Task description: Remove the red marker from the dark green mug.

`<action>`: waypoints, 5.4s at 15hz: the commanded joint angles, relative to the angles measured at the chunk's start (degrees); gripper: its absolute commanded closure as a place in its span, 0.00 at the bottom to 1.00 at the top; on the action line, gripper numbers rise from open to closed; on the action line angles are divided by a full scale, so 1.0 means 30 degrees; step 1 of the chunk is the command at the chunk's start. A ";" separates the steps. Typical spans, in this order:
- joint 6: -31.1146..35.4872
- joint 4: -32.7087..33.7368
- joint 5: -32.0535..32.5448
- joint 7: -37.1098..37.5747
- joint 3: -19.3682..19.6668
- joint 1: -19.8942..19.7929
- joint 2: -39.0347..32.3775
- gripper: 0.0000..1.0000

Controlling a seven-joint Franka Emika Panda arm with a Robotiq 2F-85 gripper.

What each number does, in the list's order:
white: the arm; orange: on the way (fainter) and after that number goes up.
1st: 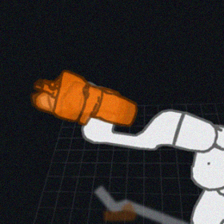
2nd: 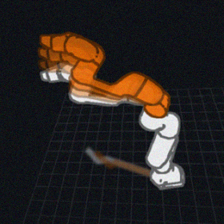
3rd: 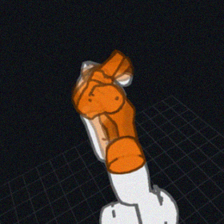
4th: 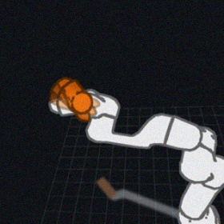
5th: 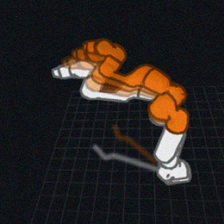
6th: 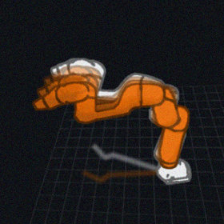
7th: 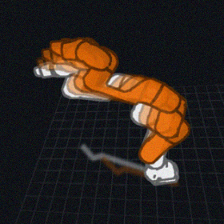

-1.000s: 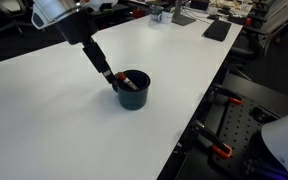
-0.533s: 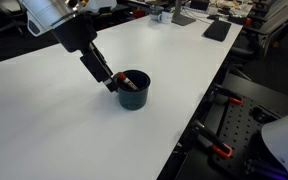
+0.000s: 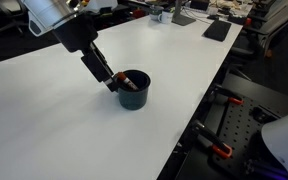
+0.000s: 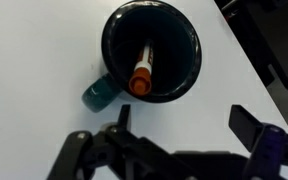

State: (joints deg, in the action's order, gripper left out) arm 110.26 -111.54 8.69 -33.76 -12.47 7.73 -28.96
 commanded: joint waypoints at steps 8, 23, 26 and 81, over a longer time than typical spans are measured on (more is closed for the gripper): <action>-0.2254 -0.1360 -0.0022 0.3576 0.0166 0.0240 0.2252 0.00; -0.3119 -0.0850 -0.0062 0.3655 0.0401 -0.0277 0.0974 0.00; -0.3018 -0.0697 0.0316 0.3706 0.0704 -0.0385 0.0719 0.00; -0.4985 0.4403 0.1194 0.3216 0.1145 -0.0451 -0.3019 0.74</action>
State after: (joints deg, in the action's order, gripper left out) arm 97.43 -99.97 11.32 -23.29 -9.28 6.01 -37.44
